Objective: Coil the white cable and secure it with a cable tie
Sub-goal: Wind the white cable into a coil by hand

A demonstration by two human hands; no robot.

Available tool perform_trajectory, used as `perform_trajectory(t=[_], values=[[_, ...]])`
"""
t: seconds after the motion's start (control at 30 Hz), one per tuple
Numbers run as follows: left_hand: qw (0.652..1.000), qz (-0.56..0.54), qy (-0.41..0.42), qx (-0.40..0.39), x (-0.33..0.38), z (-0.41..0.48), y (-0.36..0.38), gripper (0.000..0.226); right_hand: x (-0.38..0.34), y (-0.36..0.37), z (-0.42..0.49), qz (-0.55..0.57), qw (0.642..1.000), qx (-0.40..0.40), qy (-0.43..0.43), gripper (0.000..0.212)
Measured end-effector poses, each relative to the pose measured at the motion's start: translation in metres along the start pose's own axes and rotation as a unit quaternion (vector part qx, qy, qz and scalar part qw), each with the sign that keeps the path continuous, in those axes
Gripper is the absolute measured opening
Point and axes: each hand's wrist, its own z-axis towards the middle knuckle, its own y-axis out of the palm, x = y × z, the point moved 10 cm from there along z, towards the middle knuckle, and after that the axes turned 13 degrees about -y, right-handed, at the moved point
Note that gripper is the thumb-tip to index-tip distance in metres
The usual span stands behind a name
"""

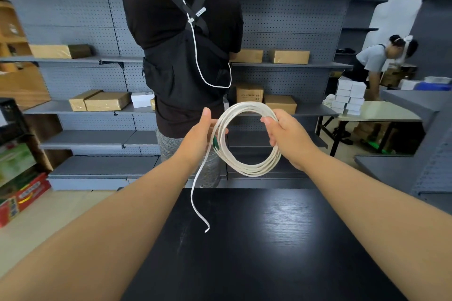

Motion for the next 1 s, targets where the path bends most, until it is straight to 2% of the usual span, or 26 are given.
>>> perform_trajectory(t=[0.1, 0.27, 0.37, 0.53, 0.67, 0.77, 0.87, 1.0], values=[[0.996, -0.088, -0.027, -0.002, -0.013, 0.0, 0.002, 0.064, 0.003, -0.007, -0.002, 0.06, 0.996, 0.063, 0.014, 0.019], [0.988, -0.145, -0.047, 0.014, -0.017, -0.001, 0.012, 0.061, 0.016, -0.006, -0.012, 0.138, 0.976, 0.158, 0.056, 0.019], [0.993, -0.11, -0.048, 0.004, -0.014, -0.003, 0.018, 0.052, 0.022, -0.002, -0.018, 0.172, 0.964, 0.192, 0.07, 0.019], [0.997, -0.079, -0.021, -0.007, -0.002, -0.008, 0.029, 0.035, 0.028, -0.001, -0.026, 0.161, 0.954, 0.237, 0.09, 0.019], [0.996, -0.043, 0.044, 0.057, 0.011, -0.01, 0.022, 0.031, 0.031, 0.008, -0.03, 0.171, 0.955, 0.222, 0.1, 0.018], [0.989, -0.005, 0.086, 0.118, 0.018, -0.008, 0.008, 0.031, 0.035, 0.021, -0.029, 0.221, 0.954, 0.165, 0.116, 0.014], [0.97, 0.12, 0.15, 0.15, 0.033, -0.012, 0.002, 0.037, 0.035, 0.027, -0.026, 0.226, 0.963, 0.094, 0.109, 0.018], [0.933, 0.281, 0.183, 0.128, 0.04, -0.016, 0.012, 0.034, 0.025, 0.015, -0.015, 0.119, 0.99, 0.053, 0.046, 0.045]])
